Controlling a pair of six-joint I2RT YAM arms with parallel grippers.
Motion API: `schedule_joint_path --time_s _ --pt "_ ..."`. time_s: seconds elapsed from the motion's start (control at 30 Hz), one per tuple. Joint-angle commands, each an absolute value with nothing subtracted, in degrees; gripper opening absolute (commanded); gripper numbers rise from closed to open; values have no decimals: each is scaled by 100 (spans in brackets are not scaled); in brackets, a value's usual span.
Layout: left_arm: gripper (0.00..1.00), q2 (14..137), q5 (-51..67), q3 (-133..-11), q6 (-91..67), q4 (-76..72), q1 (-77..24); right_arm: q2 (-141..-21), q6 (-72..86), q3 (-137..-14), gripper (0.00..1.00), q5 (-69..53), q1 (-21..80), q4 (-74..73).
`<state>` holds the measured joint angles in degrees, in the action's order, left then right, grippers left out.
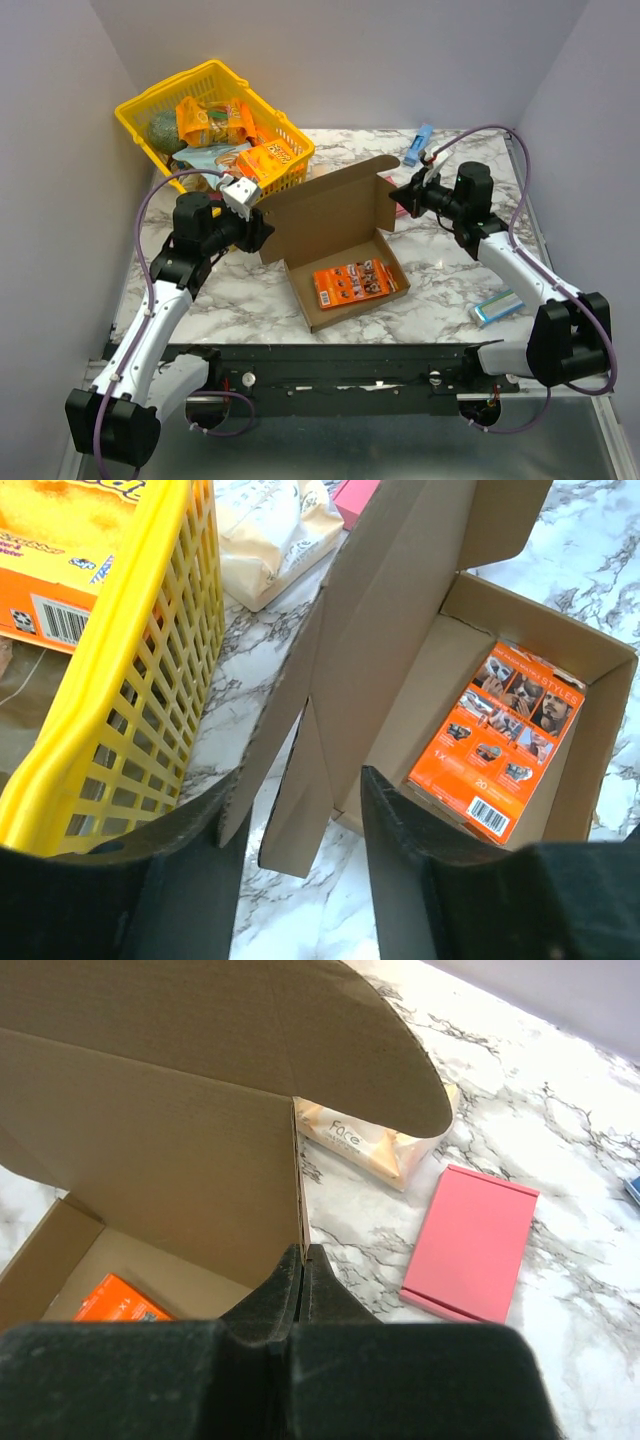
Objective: Fold the paper box
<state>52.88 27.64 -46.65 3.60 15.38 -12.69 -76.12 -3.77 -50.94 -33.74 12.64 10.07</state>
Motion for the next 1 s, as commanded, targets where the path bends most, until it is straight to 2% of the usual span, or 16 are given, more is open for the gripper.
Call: schedule_joint_path --time_s 0.0,0.2,0.3,0.33,0.4,0.43,0.47,0.77,0.97 --pt "49 5194 2601 -4483 246 1565 -1239 -7436 -474 -5212 1 -3182 1222 897" --pt "38 5343 2663 -4509 70 1687 -1239 -7252 -475 -5045 1 -3208 1230 1036" --pt "24 5431 2724 -4482 -87 1618 -1248 -7093 -387 -4818 1 -3050 1222 1256" --pt "16 5458 2759 -4491 -253 1582 -1239 -6962 -308 -4738 1 -2945 1230 1344" --pt "13 5493 2847 -4474 -465 1398 -1248 -6803 -238 -4475 1 -2796 1292 1607" --pt "5 5528 2795 -4482 -562 1328 -1326 -6655 -168 -4378 1 -2647 1344 1695" --pt "3 5554 2664 -4509 -771 1223 -1379 -6584 -141 -4290 1 -2541 1388 1766" --pt "0 6002 592 -4834 -1590 652 -2381 -5889 457 -3254 1 -1284 2030 2557" --pt "0 6468 9 -5167 -2012 238 -2812 -5880 641 -3138 1 -476 2469 2970"
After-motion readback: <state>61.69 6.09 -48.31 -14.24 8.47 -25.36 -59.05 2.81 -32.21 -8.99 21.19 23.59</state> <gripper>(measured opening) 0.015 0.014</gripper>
